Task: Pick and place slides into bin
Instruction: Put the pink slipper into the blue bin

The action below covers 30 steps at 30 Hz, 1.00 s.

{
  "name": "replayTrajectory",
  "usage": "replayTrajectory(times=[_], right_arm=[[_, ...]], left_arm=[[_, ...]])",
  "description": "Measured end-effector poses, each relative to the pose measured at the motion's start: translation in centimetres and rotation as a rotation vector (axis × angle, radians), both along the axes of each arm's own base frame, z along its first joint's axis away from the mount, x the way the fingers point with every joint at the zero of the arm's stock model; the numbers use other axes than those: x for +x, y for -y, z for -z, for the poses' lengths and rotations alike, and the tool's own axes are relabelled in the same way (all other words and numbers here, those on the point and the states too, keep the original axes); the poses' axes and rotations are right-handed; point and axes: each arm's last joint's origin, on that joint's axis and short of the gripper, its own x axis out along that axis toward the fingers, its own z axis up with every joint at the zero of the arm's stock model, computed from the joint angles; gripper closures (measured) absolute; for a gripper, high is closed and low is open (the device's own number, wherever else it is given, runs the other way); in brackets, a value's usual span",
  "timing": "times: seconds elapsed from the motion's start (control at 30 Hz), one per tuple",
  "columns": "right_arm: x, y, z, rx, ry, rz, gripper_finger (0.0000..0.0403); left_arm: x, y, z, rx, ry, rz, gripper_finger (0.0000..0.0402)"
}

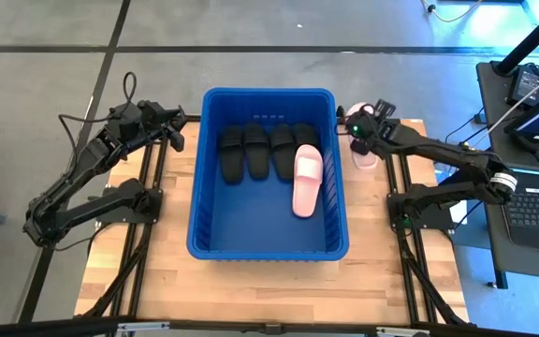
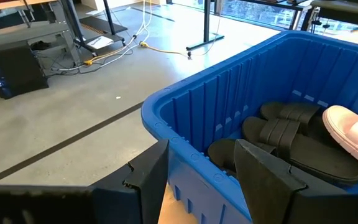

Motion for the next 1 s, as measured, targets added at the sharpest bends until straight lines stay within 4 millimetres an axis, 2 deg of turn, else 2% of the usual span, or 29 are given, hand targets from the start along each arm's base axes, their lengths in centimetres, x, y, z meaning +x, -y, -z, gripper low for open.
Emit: replayTrajectory(times=[0.23, 0.47, 0.6, 0.77, 1.0], right_arm=[[0.4, 0.2, -6.9, -0.095, 0.117, 0.054, 0.0389], [1.3, -1.5, -15.3, -0.217, 0.474, 0.045, 0.0389], [3.0, -2.9, -18.1, -0.211, 0.649, -0.014, 0.0389], [7.3, -4.2, -18.1, -0.150, 0.681, -0.100, 0.0389], [14.5, -5.4, -14.0, -0.057, 0.620, -0.147, 0.0389]], left_arm=[[0.0, 0.0, 0.0, 0.000, 0.000, 0.000, 0.0225], [0.0, 0.0, 0.0, 0.000, 0.000, 0.000, 0.0225], [0.0, 0.0, 0.0, 0.003, -0.003, 0.002, 0.0225], [0.0, 0.0, 0.0, 0.004, -0.006, 0.003, 0.0225], [0.0, 0.0, 0.0, 0.005, -0.006, 0.003, 0.0225]])
